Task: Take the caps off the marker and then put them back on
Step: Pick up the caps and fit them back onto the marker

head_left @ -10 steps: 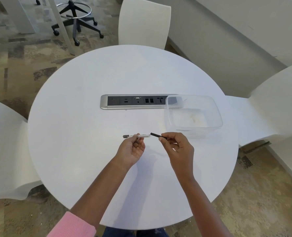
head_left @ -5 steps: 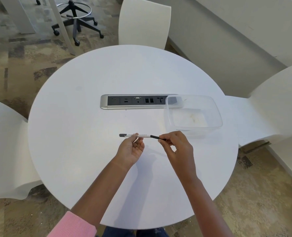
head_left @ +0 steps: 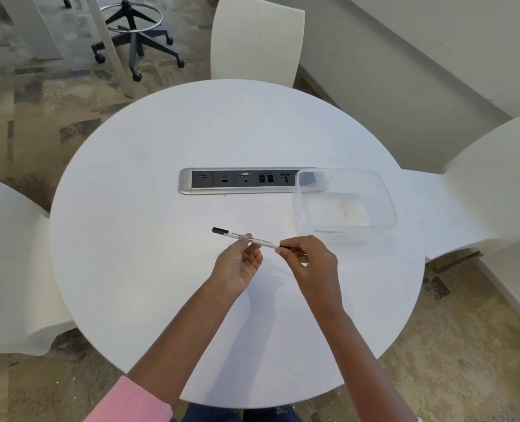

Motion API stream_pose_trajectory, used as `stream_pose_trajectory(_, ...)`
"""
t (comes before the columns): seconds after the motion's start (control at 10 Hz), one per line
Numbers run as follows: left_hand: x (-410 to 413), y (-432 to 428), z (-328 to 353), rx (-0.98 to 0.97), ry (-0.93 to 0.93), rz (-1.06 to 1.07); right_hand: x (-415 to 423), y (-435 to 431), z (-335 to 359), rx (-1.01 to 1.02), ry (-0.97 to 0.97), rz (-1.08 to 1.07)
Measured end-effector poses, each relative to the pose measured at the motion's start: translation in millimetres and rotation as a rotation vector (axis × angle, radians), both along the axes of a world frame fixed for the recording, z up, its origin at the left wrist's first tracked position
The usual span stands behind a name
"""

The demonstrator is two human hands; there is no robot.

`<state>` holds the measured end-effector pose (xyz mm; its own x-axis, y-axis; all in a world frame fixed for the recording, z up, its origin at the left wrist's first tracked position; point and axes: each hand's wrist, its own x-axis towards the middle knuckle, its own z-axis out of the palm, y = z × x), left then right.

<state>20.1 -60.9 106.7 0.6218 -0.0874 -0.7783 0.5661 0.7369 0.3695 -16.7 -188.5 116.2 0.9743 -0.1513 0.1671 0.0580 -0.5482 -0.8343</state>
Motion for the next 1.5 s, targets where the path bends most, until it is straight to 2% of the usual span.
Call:
stream_pose_trajectory(0.1, 0.8, -2.2, 0.9, 0.004, -0.014, -0.004, 1.0, 3.6, -1.4, 0.085, 0.049, -0.070)
stream_pose_trajectory(0.3, 4.1, 2.7, 0.8, 0.017, -0.025, 0.011, 0.2, 2.2, -2.0, 0.099, 0.091, -0.049)
stream_pose_trajectory(0.6, 5.7, 4.8, 1.3, 0.035, -0.028, 0.020, -0.9, 2.2, 1.7, -0.129, -0.069, -0.010)
stream_pose_trajectory(1.0, 4.2, 1.5, 2.9, 0.041, -0.032, 0.002, -0.4, 1.6, 1.4, -0.243, -0.039, 0.026)
stream_pose_trajectory(1.5, 4.4, -1.7, 2.3, 0.098, -0.136, -0.005, 1.5, 4.2, -5.4, -0.093, 0.132, -0.031)
